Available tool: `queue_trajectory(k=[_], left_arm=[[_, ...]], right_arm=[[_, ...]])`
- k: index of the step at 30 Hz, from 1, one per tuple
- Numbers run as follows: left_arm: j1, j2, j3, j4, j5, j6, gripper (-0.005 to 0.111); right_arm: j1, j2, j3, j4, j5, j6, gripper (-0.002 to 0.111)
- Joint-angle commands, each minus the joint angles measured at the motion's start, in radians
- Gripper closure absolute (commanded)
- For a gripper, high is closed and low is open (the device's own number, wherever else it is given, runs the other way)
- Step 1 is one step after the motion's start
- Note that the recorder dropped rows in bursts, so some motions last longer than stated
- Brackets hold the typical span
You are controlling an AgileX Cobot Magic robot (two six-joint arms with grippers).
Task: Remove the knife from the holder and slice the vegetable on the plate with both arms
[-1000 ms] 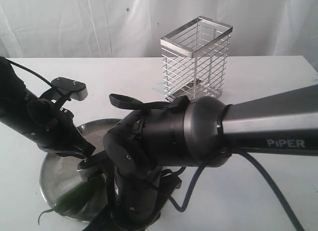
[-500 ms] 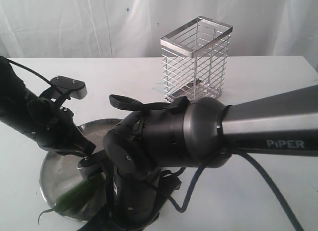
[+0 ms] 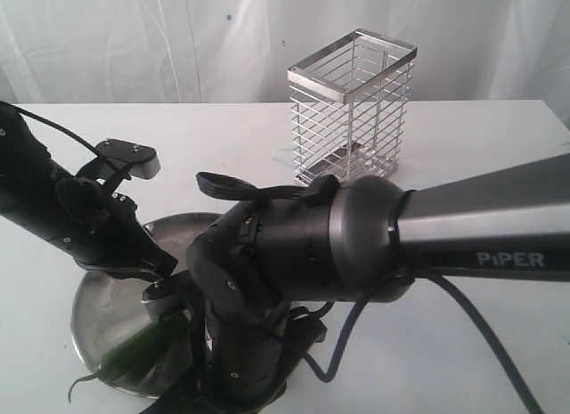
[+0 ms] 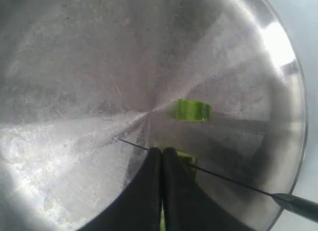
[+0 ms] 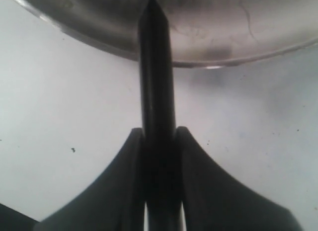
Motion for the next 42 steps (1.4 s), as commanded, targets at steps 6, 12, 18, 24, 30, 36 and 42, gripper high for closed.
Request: queue_trajectory(k=[6,12,18,24,30,36,42], left_arm=[[-0.002,0.056,0.008,-0.046,-0.008,0.058,0.107],[-0.002,0.059,0.008,-0.084,-0.014,0.102,0.107],[-0.002,0.059,0.008,-0.084,-0.023,0.107,0.107],[-0.002,0.080,0.008,-0.084,-0.025,0.107,0.107],[-0.002,0.132,0.008,-0.084,-0.025,0.107,0.107],[-0.002,0.139,0.008,-0.084,-0.025,0.107,0.107],[-0.002,0.161,0.008,-0.080,-0.020,0.107,0.107]], right_arm=[[0.000,-0.014,-0.008,-0.008,-0.045,0.002,0.108],[0.000,-0.014,-0.008,-0.008,-0.045,0.002,0.108],[0.000,-0.014,-0.008,-0.008,-0.045,0.002,0.108],[0.000,-0.014,-0.008,-0.008,-0.044,0.002,0.108],[0.000,0.018,-0.008,0.009,-0.030,-0.002,0.108],[0.000,0.034,-0.008,0.009,-0.028,-0.009,0.108],[0.000,0.034,-0.008,0.009,-0.012,-0.019,0.108]])
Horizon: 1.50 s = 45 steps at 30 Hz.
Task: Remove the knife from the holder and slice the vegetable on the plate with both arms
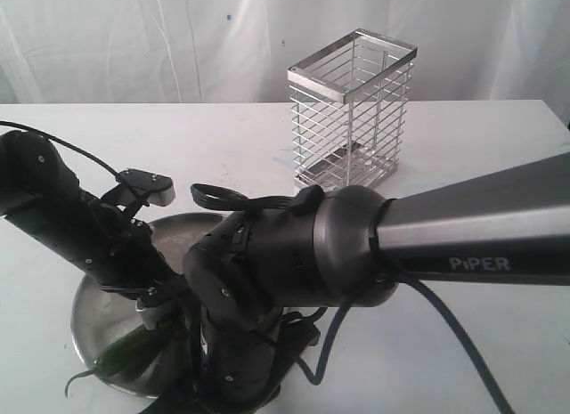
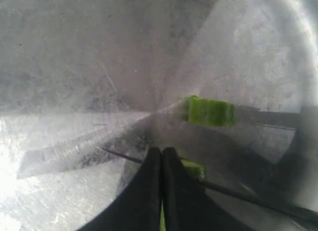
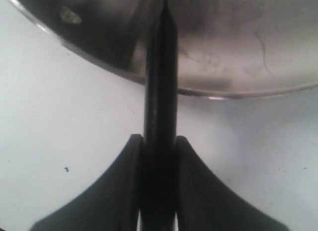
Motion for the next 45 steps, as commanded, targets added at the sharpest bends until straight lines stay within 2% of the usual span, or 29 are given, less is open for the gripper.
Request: queue_trajectory(k=[1,11,18,25,31,34,36,41,43,45], left_arm=[[-0.002,0.029,0.008,0.005,0.024,0.003,0.107],[-0.002,0.102,0.008,0.028,0.031,0.003,0.107],[-0.002,0.053,-0.032,0.050,0.072,0.003,0.107],[-0.002,-0.037,-0.063,0.253,0.165,-0.094,0.107],[-0.002,-0.123,-0.063,0.296,0.256,-0.082,0.106],[-0.002,-0.135,-0.063,0.287,0.325,-0.082,0.098],[-0.002,-0.131,-0.059,0.277,0.362,-0.082,0.089],[-0.002,-0.118,-0.020,0.222,0.345,-0.054,0.060],[-0.002,-0.112,-0.014,0.156,0.335,-0.003,0.054],[-0.002,-0.110,-0.012,0.110,0.335,0.041,0.054]], right_arm=[[0.000,-0.002,-0.005,0.003,0.022,-0.014,0.108],[0.000,-0.002,-0.005,0.006,0.058,-0.023,0.108],[0.000,-0.002,-0.005,0.006,0.083,-0.038,0.108],[0.000,-0.005,-0.007,0.000,0.103,-0.047,0.108],[0.000,-0.005,-0.007,0.000,0.115,-0.066,0.108],[0.000,-0.005,-0.007,0.000,0.117,-0.068,0.108],[0.000,-0.005,-0.007,0.000,0.117,-0.068,0.108],[0.000,-0.005,-0.008,0.000,0.117,-0.072,0.108],[0.000,-0.005,-0.008,0.000,0.117,-0.077,0.108],[0.000,-0.005,-0.008,0.000,0.117,-0.077,0.108]])
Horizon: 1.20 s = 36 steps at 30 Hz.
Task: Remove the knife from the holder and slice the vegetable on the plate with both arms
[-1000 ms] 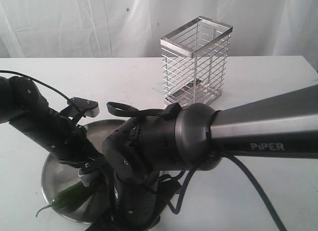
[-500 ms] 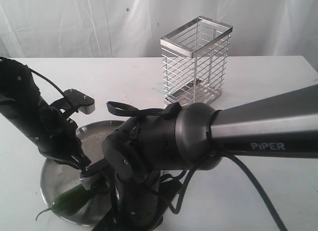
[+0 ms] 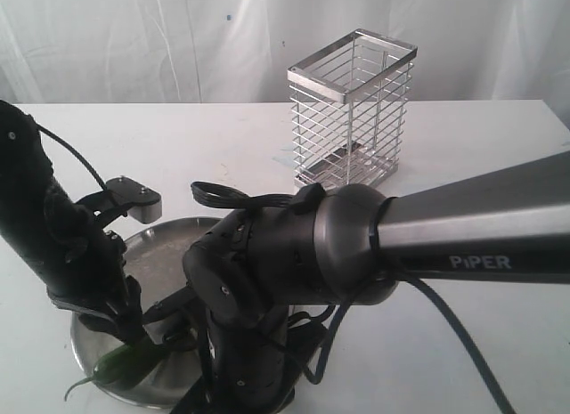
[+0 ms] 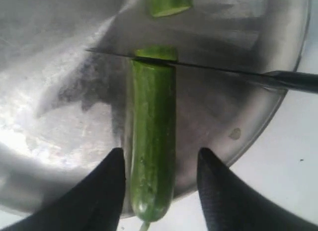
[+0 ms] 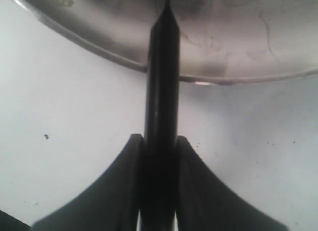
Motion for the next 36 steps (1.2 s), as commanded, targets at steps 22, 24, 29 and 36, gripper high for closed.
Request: queue_trajectory(k=[22,24,29,36], left_arm=[[-0.004,0.143,0.048,-0.118,-0.097,0.062,0.054],[-0.004,0.143,0.041,-0.118,-0.101,0.055,0.054],[-0.004,0.143,0.037,-0.120,-0.102,0.055,0.054],[-0.004,0.143,0.037,-0.125,-0.106,0.048,0.054]], right_arm=[[0.000,-0.005,-0.029,-0.001,0.094,-0.074,0.108],[0.000,-0.005,-0.042,-0.001,0.131,-0.094,0.108],[0.000,-0.005,-0.050,-0.001,0.207,-0.114,0.108],[0.000,-0.001,-0.050,-0.001,0.244,-0.121,0.108]])
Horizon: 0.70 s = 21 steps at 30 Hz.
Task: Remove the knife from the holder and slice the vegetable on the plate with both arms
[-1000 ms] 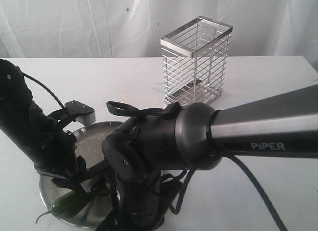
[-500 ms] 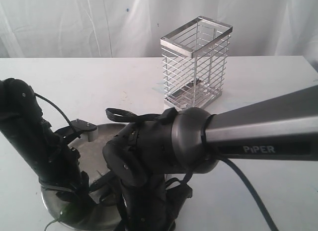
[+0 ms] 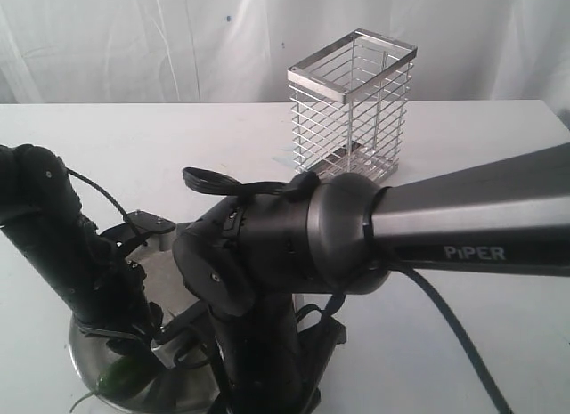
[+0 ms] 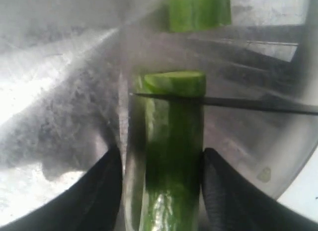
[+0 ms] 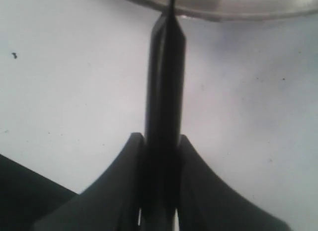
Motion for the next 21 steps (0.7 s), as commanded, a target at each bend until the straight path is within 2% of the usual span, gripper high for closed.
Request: queue_trajectory(k=[1,12,21], left_arm=[[-0.002,0.000,-0.002,-0.003,0.003,-0.017,0.054],[-0.002,-0.119,-0.055,0.050,0.049,-0.046,0.054],[-0.002,-0.191,-0.055,0.177,0.040,-0.182,0.054]], right_arm=[[0.000,-0.007,-0.006,0.007,0.019,-0.021,0.108],[0.000,-0.001,-0.006,0.003,-0.006,-0.019,0.108],[0.000,0.019,-0.007,-0.015,-0.011,-0.019,0.108]])
